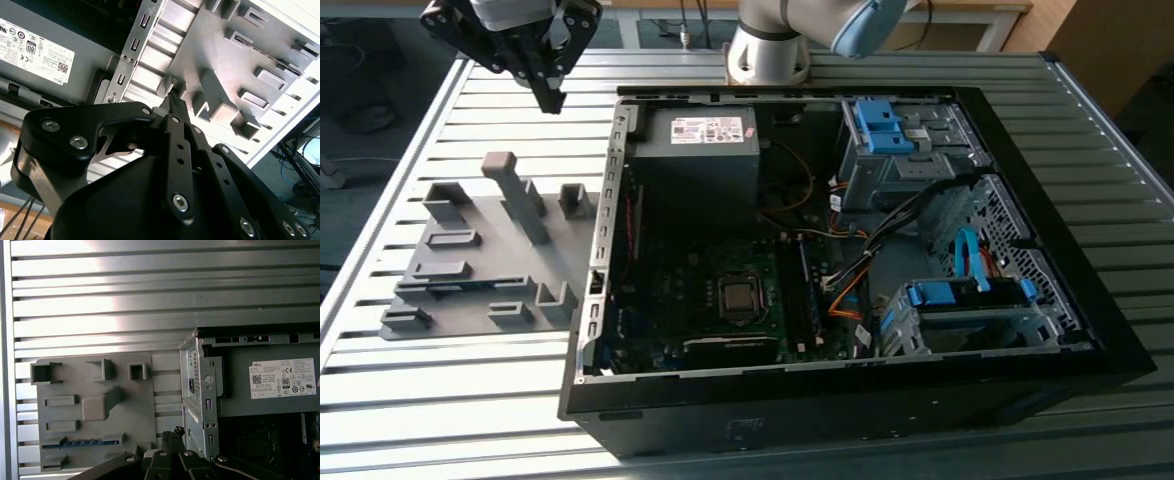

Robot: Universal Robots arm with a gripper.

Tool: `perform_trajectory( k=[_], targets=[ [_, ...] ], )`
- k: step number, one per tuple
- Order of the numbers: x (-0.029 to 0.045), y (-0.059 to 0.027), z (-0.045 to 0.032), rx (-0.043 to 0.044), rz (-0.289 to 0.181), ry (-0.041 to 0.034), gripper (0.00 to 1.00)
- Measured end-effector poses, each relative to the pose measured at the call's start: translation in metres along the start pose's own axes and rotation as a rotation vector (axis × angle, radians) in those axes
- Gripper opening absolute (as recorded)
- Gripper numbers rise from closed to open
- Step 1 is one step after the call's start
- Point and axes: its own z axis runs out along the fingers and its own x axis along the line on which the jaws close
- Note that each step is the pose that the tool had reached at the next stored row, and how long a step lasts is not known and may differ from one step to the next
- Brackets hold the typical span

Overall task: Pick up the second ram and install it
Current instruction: 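Reach for the second ram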

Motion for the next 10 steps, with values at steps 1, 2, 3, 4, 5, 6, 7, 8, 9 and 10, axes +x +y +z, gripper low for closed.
perform_trajectory(
  k=[1, 2, 3, 4, 5, 6, 7, 8, 9, 10],
  targets=[
    [0.0002, 0.0, 0.0, 0.0, 0.0, 0.0, 0.11],
    [0.0007, -0.0001, 0.0, 0.0, 0.0, 0.0, 0.11],
    [0.0013, -0.0001, -0.0001, 0.0, 0.0, 0.0, 0.11],
    [0.0019, -0.0001, -0.0001, 0.0, 0.0, 0.0, 0.11],
    [0.0025, -0.0002, -0.0001, 0.0, 0.0, 0.0, 0.11],
    [0.003, -0.0002, -0.0001, -0.0001, 0.0, 0.0, 0.11],
    [0.0032, -0.0002, -0.0001, 0.0, 0.0, 0.0, 0.11],
    [0.0033, -0.0002, -0.0001, 0.0, 0.0, 0.0, 0.11],
    [0.0044, -0.0003, -0.0001, 0.0, 0.0, 0.0, 0.11],
    [0.0046, -0.0003, -0.0001, 0.0, 0.0, 0.0, 0.11]
  ],
)
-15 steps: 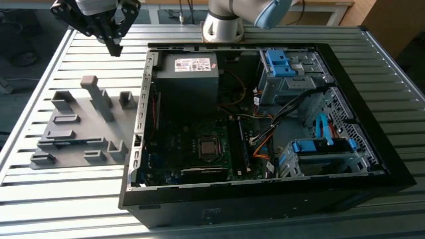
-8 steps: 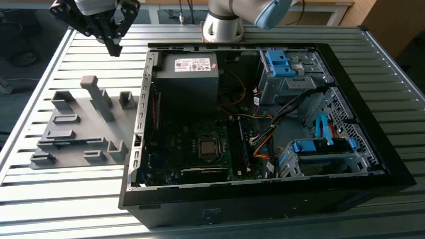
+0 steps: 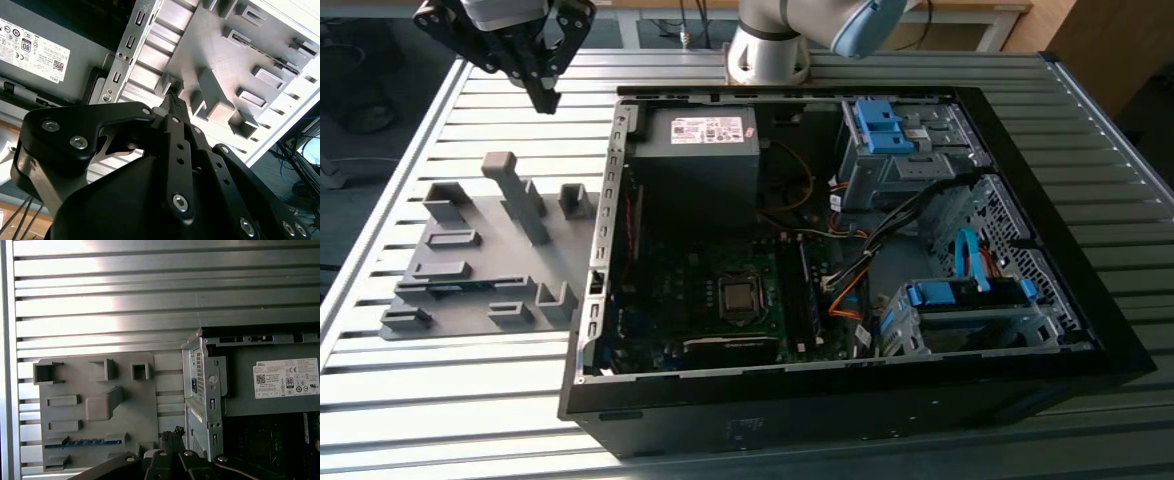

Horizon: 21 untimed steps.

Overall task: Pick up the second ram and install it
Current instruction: 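Reach for the second ram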

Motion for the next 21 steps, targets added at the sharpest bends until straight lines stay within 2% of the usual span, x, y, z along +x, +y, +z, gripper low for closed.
perform_trajectory(
  k=[10, 21],
  targets=[
    [0.0002, 0.0, 0.0, 0.0, 0.0, 0.0, 0.11],
    [0.0137, -0.0019, -0.0004, 0.0, 0.0, 0.0, 0.11]
  ],
)
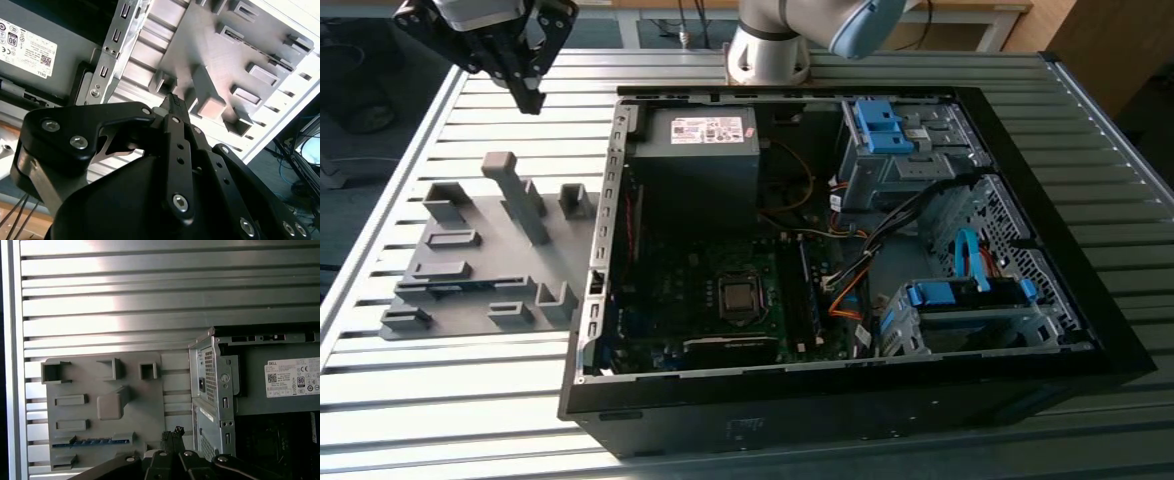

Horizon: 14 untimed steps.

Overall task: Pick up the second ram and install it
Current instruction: 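Reach for the second ram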

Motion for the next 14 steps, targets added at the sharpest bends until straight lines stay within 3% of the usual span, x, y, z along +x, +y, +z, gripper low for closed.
perform_trajectory(
  k=[5, 9, 14],
  targets=[
    [0.001, -0.0024, -0.0001, 0.001, 0.0, -0.0003, 0.11],
    [0.0013, -0.0032, -0.0002, 0.0082, -0.001, -0.0009, 0.11],
    [0.009, -0.0063, -0.0003, 0.0081, -0.001, -0.001, 0.11]
  ],
)
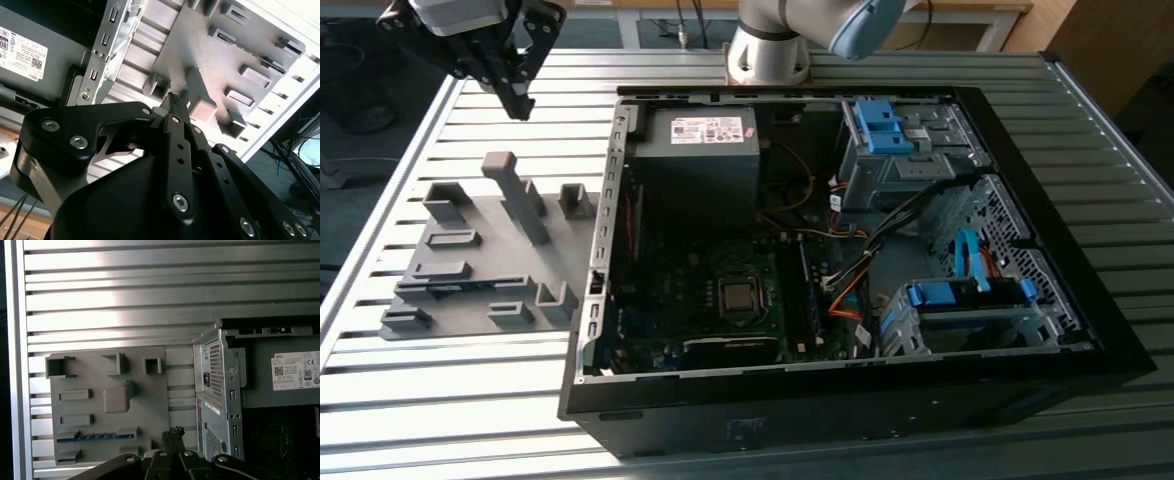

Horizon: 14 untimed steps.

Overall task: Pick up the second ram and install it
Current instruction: 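Reach for the second ram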

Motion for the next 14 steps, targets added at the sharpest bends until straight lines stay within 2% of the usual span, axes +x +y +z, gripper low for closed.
perform_trajectory(
  k=[14],
  targets=[
    [0.0234, -0.005, -0.0005, 0.0001, 0.0, 0.0001, 0.11]
  ],
)
